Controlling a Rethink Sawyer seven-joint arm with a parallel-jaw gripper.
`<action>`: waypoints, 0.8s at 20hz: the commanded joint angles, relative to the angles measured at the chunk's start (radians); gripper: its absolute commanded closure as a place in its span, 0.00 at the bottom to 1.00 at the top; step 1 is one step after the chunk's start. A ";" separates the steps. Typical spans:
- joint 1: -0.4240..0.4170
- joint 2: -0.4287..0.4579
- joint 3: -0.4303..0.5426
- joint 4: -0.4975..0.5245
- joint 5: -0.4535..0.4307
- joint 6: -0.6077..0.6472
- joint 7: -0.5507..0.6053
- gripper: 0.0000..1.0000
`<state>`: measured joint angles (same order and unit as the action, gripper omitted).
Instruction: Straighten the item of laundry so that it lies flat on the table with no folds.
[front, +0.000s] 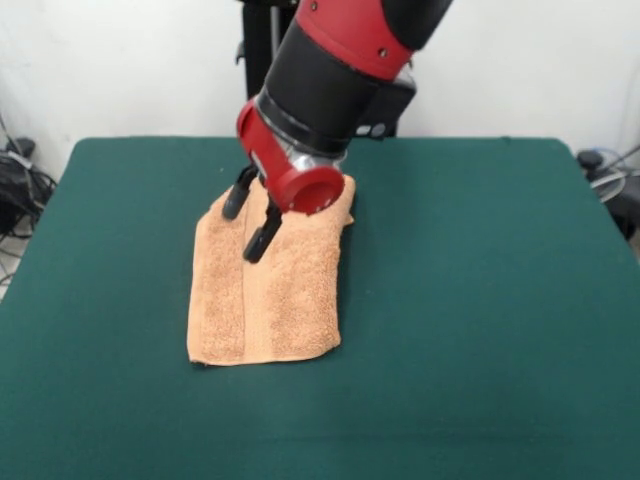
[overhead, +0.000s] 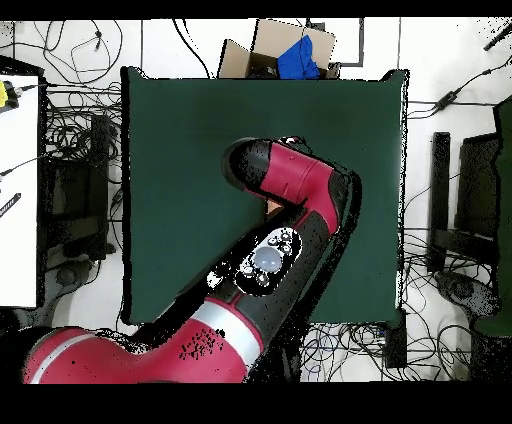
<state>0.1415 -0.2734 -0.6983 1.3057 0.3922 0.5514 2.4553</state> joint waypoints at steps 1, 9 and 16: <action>0.032 -0.085 0.012 0.099 -0.006 0.137 0.180 0.00; 0.022 -0.032 0.040 0.140 -0.005 -0.032 0.207 0.00; 0.011 -0.032 0.053 0.134 -0.030 -0.093 0.148 0.00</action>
<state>0.1653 -0.3437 -0.7304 1.3472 0.3920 0.5156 2.4553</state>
